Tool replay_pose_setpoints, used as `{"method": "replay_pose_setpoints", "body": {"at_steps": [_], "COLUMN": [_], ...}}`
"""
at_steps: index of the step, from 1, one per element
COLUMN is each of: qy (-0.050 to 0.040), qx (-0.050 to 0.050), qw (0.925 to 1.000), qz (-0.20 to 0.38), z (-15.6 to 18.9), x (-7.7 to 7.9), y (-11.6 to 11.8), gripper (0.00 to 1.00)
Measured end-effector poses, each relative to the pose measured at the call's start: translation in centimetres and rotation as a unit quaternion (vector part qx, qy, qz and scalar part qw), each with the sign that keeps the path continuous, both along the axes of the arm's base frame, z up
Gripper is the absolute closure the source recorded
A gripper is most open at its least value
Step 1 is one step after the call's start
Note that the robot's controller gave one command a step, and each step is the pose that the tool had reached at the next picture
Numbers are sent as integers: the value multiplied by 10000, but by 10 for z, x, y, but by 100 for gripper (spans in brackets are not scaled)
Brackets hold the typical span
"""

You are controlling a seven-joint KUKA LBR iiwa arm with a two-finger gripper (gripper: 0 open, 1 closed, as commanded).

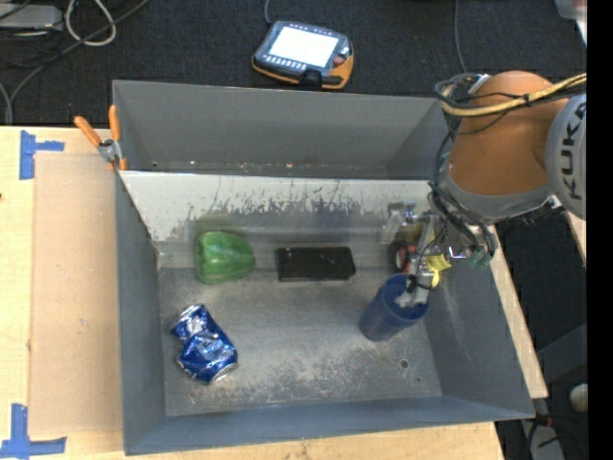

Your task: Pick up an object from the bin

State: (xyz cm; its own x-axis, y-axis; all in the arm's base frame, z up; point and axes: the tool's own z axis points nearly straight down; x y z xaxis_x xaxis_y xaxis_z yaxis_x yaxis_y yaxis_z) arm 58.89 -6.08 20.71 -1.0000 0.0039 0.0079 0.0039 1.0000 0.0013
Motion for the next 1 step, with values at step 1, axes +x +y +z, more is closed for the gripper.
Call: {"method": "replay_pose_setpoints", "body": {"at_steps": [1], "qy": [-35], "qx": [-4], "qw": [10000], "qz": [12], "z": [4], "x": [2], "y": [0], "gripper": [0]}}
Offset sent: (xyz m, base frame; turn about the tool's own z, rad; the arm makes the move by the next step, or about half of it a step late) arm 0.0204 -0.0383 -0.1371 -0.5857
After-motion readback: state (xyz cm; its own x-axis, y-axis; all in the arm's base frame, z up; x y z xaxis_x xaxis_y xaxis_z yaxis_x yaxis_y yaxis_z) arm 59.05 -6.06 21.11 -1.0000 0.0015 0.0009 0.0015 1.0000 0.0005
